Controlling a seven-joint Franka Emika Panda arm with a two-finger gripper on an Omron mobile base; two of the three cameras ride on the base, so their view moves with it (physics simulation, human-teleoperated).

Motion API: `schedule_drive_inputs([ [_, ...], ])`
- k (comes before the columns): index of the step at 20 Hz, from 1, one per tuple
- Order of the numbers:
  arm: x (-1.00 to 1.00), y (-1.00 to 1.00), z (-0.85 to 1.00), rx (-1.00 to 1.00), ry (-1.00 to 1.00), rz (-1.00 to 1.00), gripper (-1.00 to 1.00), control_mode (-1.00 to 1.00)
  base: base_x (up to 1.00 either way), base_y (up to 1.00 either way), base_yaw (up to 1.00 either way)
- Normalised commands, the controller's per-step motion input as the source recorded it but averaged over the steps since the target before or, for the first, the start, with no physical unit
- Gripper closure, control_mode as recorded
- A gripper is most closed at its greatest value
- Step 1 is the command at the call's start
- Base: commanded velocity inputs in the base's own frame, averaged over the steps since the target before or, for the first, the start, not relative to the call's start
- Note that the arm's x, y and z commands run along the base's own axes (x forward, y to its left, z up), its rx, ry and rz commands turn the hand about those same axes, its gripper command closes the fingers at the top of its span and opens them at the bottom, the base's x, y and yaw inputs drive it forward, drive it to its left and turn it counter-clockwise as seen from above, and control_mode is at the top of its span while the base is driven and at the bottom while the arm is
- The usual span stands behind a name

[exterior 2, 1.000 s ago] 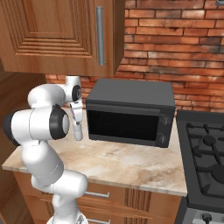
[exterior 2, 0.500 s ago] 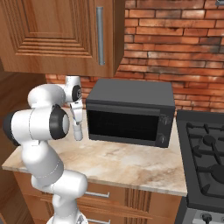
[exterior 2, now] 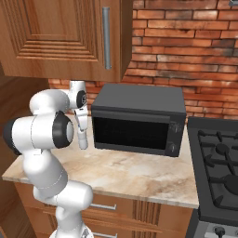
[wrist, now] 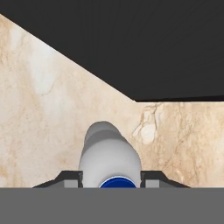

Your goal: Place the drinks on the dining counter in a tight cluster.

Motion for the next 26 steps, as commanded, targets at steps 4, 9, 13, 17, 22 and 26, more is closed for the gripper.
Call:
schedule_drive_inputs([
  [4,-0.07,0.0,0.0,0.0,0.0,0.0,1.0,-1.0,0.0,0.0,0.0],
  [9,-0.34,0.0,0.0,0.01,-0.08,0.0,1.0,-1.0,0.0,0.0,0.0],
  [13,-0.51,0.0,0.05,0.01,-0.15,0.01,1.0,-1.0,0.0,0.0,0.0],
  [17,-0.55,0.0,0.1,0.02,-0.17,0.01,1.0,-1.0,0.0,0.0,0.0],
  [22,-0.56,0.0,0.3,0.02,-0.12,0.06,1.0,-1.0,0.0,0.0,0.0],
  [26,-0.74,-0.14,0.54,0.02,-0.02,0.12,1.0,-1.0,0.0,0.0,0.0],
])
